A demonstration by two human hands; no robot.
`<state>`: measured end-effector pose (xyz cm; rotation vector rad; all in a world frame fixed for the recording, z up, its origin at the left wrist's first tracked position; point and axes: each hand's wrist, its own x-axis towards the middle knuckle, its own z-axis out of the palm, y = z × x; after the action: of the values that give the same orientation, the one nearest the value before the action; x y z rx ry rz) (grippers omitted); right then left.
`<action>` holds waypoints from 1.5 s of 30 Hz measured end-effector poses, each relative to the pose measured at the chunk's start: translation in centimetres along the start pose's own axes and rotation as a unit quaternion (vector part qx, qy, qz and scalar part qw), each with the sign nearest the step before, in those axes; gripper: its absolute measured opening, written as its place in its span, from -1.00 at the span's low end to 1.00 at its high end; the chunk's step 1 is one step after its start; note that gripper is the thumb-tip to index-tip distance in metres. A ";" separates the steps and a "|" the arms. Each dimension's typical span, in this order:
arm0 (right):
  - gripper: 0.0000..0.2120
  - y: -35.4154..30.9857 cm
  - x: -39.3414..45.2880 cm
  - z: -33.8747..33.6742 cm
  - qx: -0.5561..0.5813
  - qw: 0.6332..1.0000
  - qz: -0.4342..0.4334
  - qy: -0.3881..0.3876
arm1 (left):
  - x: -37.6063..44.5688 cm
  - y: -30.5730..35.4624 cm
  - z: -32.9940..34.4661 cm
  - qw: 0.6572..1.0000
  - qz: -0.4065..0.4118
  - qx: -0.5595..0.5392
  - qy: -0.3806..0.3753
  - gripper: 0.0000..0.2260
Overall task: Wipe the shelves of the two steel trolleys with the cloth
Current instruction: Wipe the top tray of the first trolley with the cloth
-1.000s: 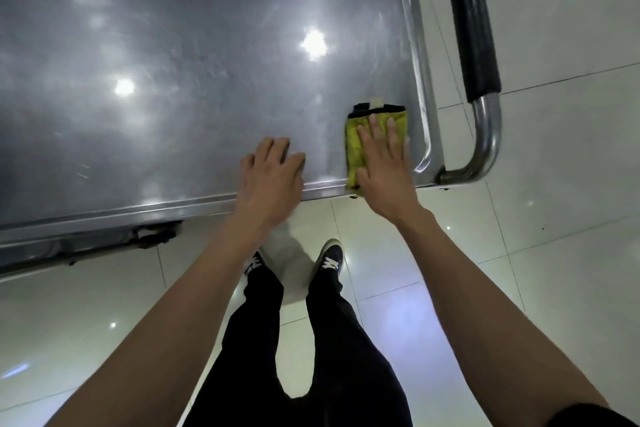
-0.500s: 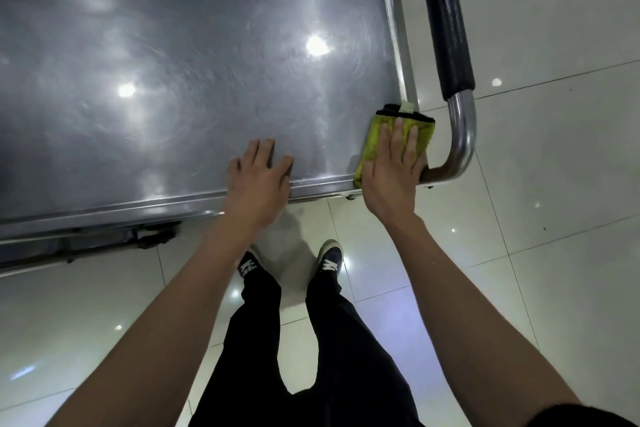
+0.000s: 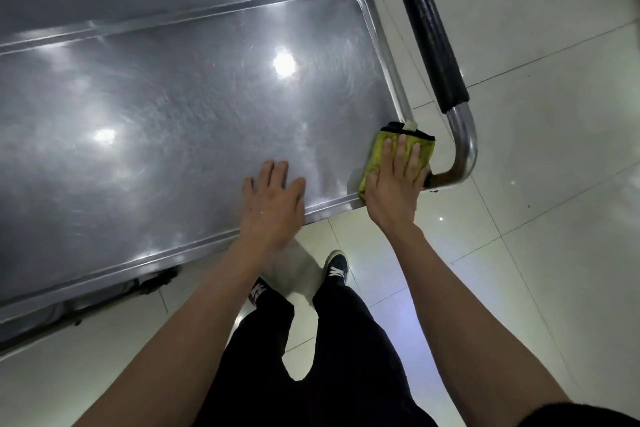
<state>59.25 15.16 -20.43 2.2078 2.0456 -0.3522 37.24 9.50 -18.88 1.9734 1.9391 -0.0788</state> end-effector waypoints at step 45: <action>-0.39 -17.8 32.8 -6.2 0.120 0.989 -0.084 -0.028 | 24.1 -3.7 -8.3 0.996 -0.006 0.054 -0.064 -0.45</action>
<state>44.28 49.90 -21.06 2.1251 2.2704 -0.7034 33.09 34.91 -19.06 1.9714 1.9010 -0.3123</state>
